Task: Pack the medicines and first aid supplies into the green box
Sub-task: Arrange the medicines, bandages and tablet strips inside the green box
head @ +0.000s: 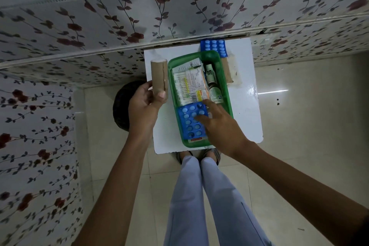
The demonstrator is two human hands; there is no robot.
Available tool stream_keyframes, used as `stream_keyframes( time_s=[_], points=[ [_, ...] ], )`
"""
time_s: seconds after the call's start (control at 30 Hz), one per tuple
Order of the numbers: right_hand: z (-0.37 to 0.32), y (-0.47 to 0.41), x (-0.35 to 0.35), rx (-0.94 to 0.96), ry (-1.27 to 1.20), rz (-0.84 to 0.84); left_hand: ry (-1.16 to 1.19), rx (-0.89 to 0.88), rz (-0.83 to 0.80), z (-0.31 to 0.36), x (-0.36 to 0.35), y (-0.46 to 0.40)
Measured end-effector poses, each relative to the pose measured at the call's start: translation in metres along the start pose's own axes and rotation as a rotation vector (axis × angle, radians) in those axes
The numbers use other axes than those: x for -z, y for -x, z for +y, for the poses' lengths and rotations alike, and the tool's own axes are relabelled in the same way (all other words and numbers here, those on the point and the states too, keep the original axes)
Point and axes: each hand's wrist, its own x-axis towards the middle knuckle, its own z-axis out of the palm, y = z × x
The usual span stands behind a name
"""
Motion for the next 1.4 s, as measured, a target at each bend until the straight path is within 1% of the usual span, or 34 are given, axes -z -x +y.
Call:
stream_keyframes(
  time_s=[0.07,0.1,0.2,0.23,0.3,0.37,0.4,0.47,0.53,0.63,0.67,0.73,0.8,0.87,0.93,1.0,1.1,1.13,1.2,1.3,1.4],
  points=[
    [0.005,0.001,0.004,-0.022,-0.104,0.010,-0.020,0.002,-0.041,0.000,-0.004,0.006],
    [0.008,0.001,0.008,-0.035,-0.182,0.045,-0.028,0.008,-0.056,0.000,-0.007,0.008],
    [0.017,0.002,0.025,-0.107,-0.376,0.275,-0.059,0.027,-0.109,-0.003,-0.021,0.019],
    [0.020,0.003,0.033,-0.167,-0.426,0.351,-0.065,0.031,-0.133,-0.004,-0.027,0.023],
    [0.029,0.005,0.046,-0.345,-0.511,0.480,-0.080,0.051,-0.180,-0.008,-0.042,0.033],
    [0.037,0.006,0.053,-0.500,-0.618,0.555,-0.163,0.074,-0.237,-0.013,-0.058,0.041],
    [0.040,0.006,0.055,-0.531,-0.641,0.582,-0.210,0.093,-0.276,-0.015,-0.065,0.045],
    [0.041,0.006,0.056,-0.463,-0.569,0.629,-0.273,0.122,-0.339,-0.021,-0.076,0.048],
    [0.040,0.006,0.056,-0.352,-0.492,0.644,-0.372,0.086,-0.364,-0.025,-0.082,0.045],
    [0.045,0.005,0.053,-0.288,-0.453,0.611,-0.604,-0.011,-0.370,-0.030,-0.087,0.040],
    [0.048,0.005,0.052,-0.298,-0.445,0.605,-0.663,-0.043,-0.387,-0.030,-0.089,0.039],
    [0.057,0.001,0.051,-0.352,-0.464,0.615,-0.695,-0.082,-0.418,-0.027,-0.091,0.036],
    [0.064,-0.005,0.051,-0.428,-0.510,0.632,-0.631,-0.073,-0.366,-0.018,-0.086,0.028],
    [0.072,-0.014,0.051,-0.493,-0.542,0.633,-0.537,-0.078,-0.260,-0.006,-0.079,0.015],
    [0.080,-0.028,0.049,-0.564,-0.539,0.566,-0.426,-0.091,-0.184,0.008,-0.073,0.002],
    [0.090,-0.045,0.044,-0.633,-0.494,0.410,-0.321,-0.103,-0.160,0.018,-0.071,-0.007],
    [0.097,-0.073,0.034,-0.749,-0.453,0.103,-0.257,-0.091,-0.158,0.025,-0.073,-0.012],
    [0.096,-0.081,0.031,-0.779,-0.455,0.042,-0.236,-0.082,-0.156,0.026,-0.074,-0.013],
    [0.096,-0.092,0.025,-0.818,-0.469,0.024,-0.194,-0.067,-0.153,0.027,-0.077,-0.013],
    [0.099,-0.095,0.021,-0.843,-0.549,0.064,-0.147,-0.051,-0.162,0.025,-0.079,-0.011],
    [0.103,-0.088,0.016,-0.871,-0.567,0.027,-0.101,-0.029,-0.181,0.024,-0.082,-0.007]
  ],
)
